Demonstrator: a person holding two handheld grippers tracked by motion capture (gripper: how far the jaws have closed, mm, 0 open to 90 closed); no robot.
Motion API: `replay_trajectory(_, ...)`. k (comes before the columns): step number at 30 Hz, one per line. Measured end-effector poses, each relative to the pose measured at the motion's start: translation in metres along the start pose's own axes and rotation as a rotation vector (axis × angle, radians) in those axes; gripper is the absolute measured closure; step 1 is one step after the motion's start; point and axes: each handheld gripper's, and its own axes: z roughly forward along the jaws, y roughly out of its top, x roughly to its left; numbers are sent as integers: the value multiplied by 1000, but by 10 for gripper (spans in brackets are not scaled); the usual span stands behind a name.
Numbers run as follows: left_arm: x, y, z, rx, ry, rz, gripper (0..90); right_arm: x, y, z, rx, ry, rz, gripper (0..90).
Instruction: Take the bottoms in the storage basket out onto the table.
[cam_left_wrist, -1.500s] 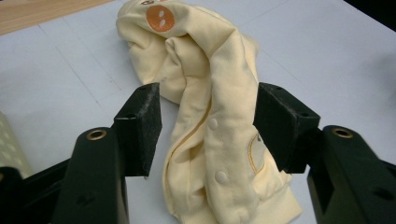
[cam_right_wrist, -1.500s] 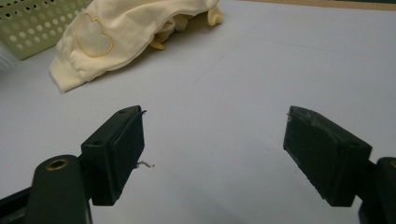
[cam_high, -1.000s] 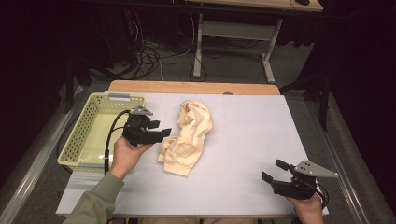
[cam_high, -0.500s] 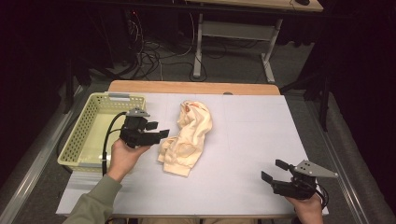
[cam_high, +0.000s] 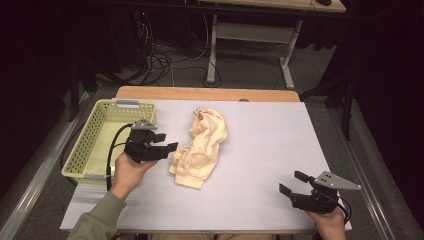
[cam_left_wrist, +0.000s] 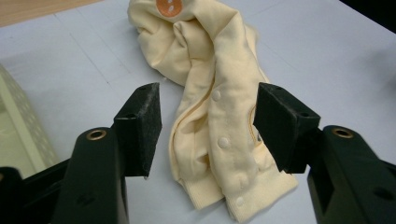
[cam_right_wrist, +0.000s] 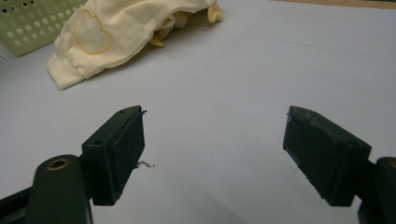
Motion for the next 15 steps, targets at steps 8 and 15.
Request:
replay_trajectory(8,0,-5,-4,-5,-1,0,403,0,0,0,3,-1,-1,210)
replay_trajectory(15,-2,-8,-10,-2,19,11,393,0,0,1,6,0,-2,210)
